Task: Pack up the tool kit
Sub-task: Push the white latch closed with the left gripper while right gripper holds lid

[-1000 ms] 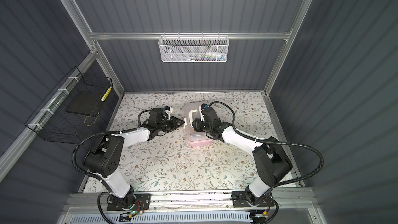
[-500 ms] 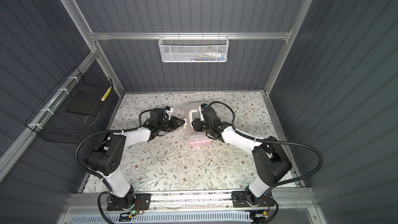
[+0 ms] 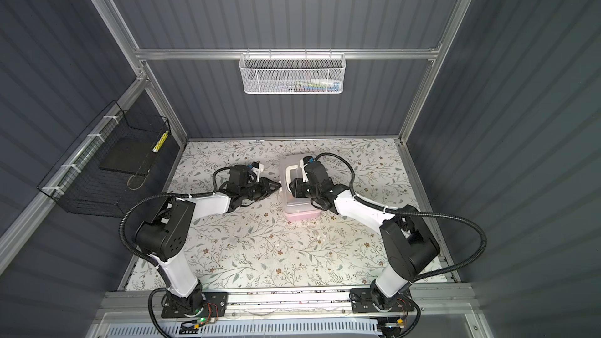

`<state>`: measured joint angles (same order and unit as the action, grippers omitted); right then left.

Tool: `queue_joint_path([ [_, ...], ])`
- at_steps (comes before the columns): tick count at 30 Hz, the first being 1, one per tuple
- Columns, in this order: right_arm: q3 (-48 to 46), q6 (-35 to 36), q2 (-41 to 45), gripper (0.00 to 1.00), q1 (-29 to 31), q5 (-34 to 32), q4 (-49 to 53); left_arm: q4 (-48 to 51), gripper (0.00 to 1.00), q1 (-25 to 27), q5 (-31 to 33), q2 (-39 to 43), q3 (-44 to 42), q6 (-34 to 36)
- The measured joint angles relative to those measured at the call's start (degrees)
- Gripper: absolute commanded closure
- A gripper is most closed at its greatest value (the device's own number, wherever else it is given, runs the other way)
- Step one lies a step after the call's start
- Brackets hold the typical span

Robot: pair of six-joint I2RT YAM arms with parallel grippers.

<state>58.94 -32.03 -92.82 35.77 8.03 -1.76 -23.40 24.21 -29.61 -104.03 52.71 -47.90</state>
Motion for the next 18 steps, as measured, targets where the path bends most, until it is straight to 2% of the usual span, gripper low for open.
queue_joint_path([
  [11,0.00,-1.18,-0.94,0.62,-0.83,0.76,-1.31,-9.92,0.76,1.31,-0.04,-2.75,-1.81,-3.82],
  [14,0.00,-1.31,-0.90,0.62,-0.85,0.76,-1.27,-9.33,0.72,1.33,-0.02,-2.75,-1.64,-3.76],
  [18,0.00,-1.40,-0.26,0.62,-0.92,0.70,-0.48,-5.64,0.61,1.57,0.76,-2.71,-0.24,-2.25],
])
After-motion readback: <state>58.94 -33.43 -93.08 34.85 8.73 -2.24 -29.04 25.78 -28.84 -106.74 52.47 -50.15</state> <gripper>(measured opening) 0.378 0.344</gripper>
